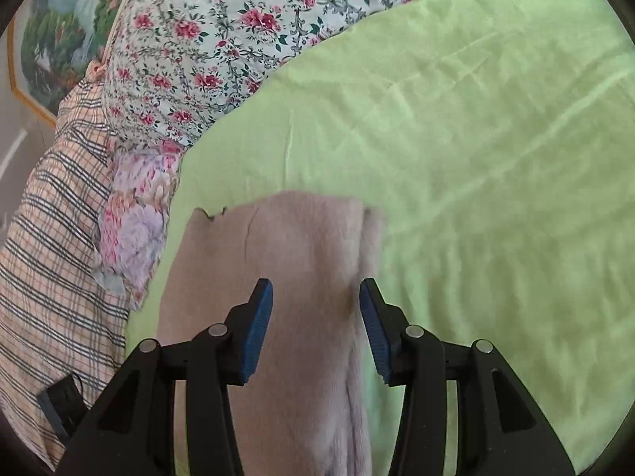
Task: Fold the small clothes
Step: 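Open the right tool and pull both tools back from the sweater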
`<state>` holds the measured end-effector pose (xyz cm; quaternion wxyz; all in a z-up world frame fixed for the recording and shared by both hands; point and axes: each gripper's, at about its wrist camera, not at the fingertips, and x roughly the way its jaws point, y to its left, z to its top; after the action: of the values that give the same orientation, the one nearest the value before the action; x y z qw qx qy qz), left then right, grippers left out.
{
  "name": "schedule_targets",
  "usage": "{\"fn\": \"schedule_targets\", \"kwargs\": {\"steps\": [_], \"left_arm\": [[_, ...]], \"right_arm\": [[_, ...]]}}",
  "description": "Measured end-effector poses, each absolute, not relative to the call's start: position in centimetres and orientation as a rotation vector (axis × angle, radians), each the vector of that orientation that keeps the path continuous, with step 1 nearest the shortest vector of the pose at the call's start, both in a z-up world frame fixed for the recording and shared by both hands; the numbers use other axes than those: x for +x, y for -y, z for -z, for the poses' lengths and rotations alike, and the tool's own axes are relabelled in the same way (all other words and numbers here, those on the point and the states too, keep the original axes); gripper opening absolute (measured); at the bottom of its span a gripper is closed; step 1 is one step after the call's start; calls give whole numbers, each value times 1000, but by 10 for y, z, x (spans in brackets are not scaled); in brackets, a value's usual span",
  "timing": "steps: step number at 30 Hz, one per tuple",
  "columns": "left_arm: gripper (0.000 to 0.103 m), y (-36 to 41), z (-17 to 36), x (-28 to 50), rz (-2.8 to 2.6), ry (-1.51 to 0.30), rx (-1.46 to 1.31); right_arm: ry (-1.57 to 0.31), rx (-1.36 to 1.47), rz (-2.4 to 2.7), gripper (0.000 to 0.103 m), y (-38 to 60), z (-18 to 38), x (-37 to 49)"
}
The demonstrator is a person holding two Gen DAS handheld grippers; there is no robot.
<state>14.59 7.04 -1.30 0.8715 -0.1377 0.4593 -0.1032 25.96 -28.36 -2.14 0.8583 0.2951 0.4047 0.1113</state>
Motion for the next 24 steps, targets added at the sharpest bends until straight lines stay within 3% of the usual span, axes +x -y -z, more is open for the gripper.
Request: {"fn": "schedule_targets", "kwargs": {"steps": [1,2,3,6,10,13,15,18,24], "left_arm": [[52,-70,16,148,208,-972,-289],[52,-69,20,151,203,-985,-289],[53,-69,23,153,197,-994,-291],[54,-71,30,155,200,-1001,-309],[60,-75,41,159,198,-1032,-341],[60,-77,40,158,196,-1031,-353],[60,-76,37,154,186,-1024,-337],[60,-75,31,146,180,-1014,-316],[59,-72,18,121,175,-985,-283]], "right_arm": [[-869,617,-240,44,281,24,267],[-868,597,-230,16,279,23,270],[-824,575,-217,9,278,15,265],[-753,558,-187,9,281,7,250],[-847,535,-139,9,278,35,257],[-833,558,-119,16,279,31,252],[-814,572,-118,29,283,22,244],[-773,540,-113,40,281,2,218],[-730,492,-156,58,266,-21,148]]}}
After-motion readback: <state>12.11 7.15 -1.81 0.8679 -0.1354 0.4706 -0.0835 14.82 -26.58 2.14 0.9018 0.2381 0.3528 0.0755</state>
